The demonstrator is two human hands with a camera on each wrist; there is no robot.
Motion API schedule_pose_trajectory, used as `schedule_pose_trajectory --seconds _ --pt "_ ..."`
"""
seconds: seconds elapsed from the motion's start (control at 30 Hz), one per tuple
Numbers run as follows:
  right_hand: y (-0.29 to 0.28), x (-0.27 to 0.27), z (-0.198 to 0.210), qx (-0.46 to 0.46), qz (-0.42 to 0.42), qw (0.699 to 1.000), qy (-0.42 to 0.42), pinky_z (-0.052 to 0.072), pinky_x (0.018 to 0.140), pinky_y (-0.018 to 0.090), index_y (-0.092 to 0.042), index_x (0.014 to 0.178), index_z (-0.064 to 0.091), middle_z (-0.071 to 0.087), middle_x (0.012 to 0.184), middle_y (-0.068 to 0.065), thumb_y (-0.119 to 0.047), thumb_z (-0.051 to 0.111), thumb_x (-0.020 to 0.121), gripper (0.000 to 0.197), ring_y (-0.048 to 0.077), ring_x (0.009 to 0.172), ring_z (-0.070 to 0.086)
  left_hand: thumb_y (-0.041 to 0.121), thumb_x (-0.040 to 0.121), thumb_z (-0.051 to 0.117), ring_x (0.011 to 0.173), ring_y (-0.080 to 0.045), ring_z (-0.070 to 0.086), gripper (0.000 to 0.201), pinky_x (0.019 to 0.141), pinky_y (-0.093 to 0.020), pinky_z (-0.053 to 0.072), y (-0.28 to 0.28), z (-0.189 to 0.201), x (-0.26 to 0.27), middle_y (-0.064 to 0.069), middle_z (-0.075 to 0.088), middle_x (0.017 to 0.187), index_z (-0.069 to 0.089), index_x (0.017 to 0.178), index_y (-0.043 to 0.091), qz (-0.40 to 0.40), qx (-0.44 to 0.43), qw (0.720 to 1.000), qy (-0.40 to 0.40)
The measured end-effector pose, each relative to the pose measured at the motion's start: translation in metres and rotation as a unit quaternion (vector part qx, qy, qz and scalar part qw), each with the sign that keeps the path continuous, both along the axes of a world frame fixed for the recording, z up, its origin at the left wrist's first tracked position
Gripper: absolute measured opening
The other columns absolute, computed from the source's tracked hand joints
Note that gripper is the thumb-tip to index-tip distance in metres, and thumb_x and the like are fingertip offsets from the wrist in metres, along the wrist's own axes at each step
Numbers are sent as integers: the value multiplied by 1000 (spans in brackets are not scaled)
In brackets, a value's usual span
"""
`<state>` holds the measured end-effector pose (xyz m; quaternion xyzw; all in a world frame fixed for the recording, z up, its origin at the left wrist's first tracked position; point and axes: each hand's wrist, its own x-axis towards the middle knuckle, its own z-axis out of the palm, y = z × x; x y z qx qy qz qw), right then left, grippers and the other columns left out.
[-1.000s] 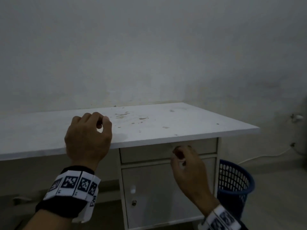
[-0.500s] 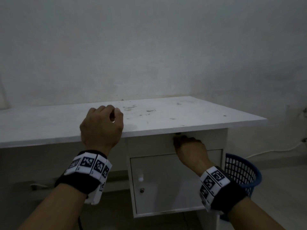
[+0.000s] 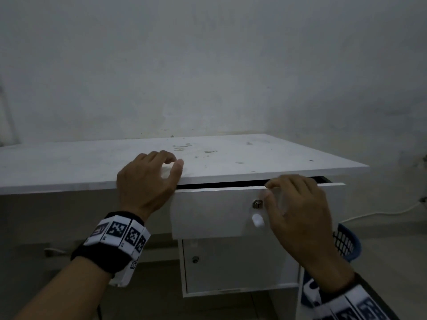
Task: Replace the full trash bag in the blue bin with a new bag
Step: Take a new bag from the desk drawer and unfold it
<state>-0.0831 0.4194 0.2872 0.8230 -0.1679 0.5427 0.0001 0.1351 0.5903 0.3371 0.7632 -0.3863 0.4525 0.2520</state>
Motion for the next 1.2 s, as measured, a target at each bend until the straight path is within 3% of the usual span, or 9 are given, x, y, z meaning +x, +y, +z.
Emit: schedule_pose_trajectory --seconds 0.17,0.3,0.4,0.53,0.67,0.8,1.0,1.1,1.2 --pt "-6 10 10 25 4 998 54 38 74 27 -20 96 70 56 86 -3 -45 49 88 34 14 81 52 65 91 24 70 -19 68 67 63 -20 34 12 -5 -5 -4 75 91 69 109 19 -56 46 997 -31" --pt "-4 4 17 23 -4 993 115 39 77 31 -23 94 68 58 89 -5 -50 50 85 34 16 85 55 69 90 20 87 -24 70 74 77 -30 43 17 -9 -11 -6 73 101 68 114 18 -62 91 993 -31" --pt "-1 -9 17 50 15 989 140 35 81 32 -30 88 63 56 89 -12 -54 50 82 28 13 88 51 69 90 18 114 -23 62 74 95 -39 40 19 -14 -12 -5 69 117 65 120 20 -88 102 991 -17" --pt "8 -28 6 59 67 985 146 29 75 29 -37 84 55 54 86 -17 -64 41 80 30 8 84 45 62 95 15 134 -19 41 68 103 -34 24 23 -33 -7 3 54 135 58 128 20 -155 63 986 -20" --pt "4 -23 16 53 54 991 107 39 83 36 -36 84 61 56 84 -21 -64 40 85 35 8 90 49 64 93 17 130 -19 46 72 101 -30 22 23 -36 -9 0 55 135 57 130 17 -165 45 985 -16" --pt "7 -18 33 47 -12 981 189 43 89 32 -25 114 65 68 108 -6 -67 28 88 61 14 113 53 71 89 21 132 -21 42 77 104 -33 21 26 -37 -7 0 49 141 51 136 17 -154 87 984 -24" --pt "7 -1 49 101 -33 921 374 44 80 36 -24 90 61 62 92 -4 -79 8 82 77 14 80 55 76 85 26 128 -28 43 85 103 -37 24 27 -40 -7 -7 49 140 49 136 12 -138 105 983 -56" --pt "-5 11 53 165 12 882 442 43 98 43 -34 134 48 56 131 -1 -93 0 65 103 22 114 54 76 85 27 127 -29 44 85 104 -42 27 27 -44 -7 -8 49 140 51 134 10 -135 95 984 -68" --pt "-8 13 61 197 40 846 493 34 108 40 -34 150 28 41 152 -1 -93 3 62 109 24 134 43 73 86 28 126 -30 46 83 103 -46 30 25 -46 -9 -9 51 139 53 132 9 -136 76 985 -69"
